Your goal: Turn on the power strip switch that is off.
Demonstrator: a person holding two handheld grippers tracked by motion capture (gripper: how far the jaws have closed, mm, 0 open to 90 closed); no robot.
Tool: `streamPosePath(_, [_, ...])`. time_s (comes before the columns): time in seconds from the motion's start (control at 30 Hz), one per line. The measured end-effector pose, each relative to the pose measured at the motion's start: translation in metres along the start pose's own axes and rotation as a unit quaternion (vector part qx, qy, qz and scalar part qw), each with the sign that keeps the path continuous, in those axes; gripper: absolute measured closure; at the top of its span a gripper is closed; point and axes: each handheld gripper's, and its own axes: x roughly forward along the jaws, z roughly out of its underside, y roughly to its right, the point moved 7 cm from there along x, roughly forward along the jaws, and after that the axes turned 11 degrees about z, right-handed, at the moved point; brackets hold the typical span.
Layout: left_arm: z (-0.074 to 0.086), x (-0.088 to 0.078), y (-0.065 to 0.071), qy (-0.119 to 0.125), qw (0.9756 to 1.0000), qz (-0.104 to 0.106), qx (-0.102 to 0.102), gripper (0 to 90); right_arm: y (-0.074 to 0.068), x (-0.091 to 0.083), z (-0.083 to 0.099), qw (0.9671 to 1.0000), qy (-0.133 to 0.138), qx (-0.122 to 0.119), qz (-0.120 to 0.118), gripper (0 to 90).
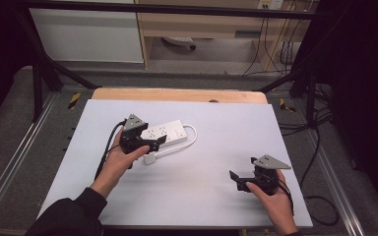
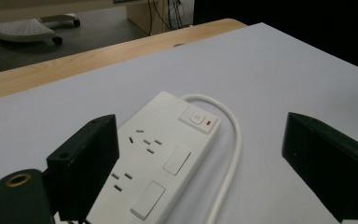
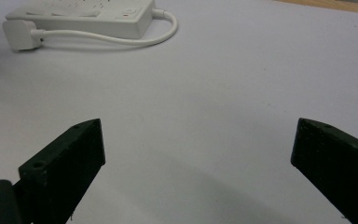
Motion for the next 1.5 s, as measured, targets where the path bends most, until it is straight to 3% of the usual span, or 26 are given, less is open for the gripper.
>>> streamPosePath(0.5, [0.005,0.022,-0.006,-0.018,0.9998,-0.004,-0.01,13.2,0.001,-0.001,0.0,1.0,0.001,0.002,0.001,3.2])
streamPosePath(0.87, [0.012,0.031,-0.011,-0.037,0.9992,-0.016,-0.003,14.9,0.001,-0.001,0.0,1.0,0.001,0.004,-0.001,3.3])
streamPosePath(1.5, [0.018,0.041,-0.013,-0.052,0.9985,-0.018,-0.002,18.7,0.002,-0.002,0.001,1.0,0.0,0.003,-0.001,3.3])
